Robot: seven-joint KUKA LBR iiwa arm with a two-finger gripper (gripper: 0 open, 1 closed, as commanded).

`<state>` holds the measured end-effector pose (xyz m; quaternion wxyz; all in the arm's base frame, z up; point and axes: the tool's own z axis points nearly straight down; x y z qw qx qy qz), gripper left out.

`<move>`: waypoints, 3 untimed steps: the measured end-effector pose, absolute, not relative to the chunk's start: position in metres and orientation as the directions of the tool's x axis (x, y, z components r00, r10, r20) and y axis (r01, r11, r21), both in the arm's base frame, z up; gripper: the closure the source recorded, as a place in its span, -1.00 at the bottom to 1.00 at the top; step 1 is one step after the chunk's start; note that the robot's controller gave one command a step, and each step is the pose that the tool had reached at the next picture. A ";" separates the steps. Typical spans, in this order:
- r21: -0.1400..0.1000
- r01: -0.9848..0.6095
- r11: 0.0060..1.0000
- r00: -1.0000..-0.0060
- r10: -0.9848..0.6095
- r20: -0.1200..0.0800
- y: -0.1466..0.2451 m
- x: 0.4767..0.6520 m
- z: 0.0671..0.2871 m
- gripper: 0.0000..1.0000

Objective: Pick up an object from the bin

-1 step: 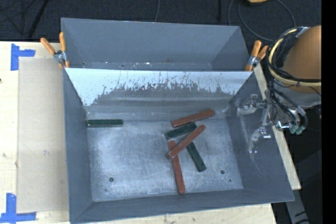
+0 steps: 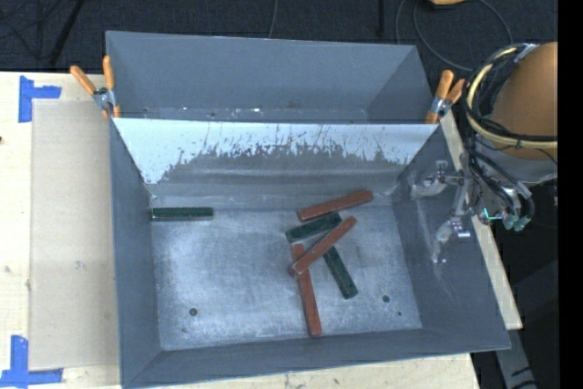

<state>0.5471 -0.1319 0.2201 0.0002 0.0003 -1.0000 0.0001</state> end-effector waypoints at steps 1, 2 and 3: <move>-0.003 -0.063 0.998 -0.998 -0.063 -0.005 -0.114 0.560 0.189 -1.00; -0.001 -0.264 0.965 -0.965 -0.264 -0.003 -0.079 0.585 0.136 -1.00; 0.002 -0.352 0.936 -0.936 -0.352 -0.002 -0.081 0.601 0.096 -1.00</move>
Offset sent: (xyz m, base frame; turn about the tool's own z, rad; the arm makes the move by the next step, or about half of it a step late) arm 0.0568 0.0779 -0.1245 -0.3810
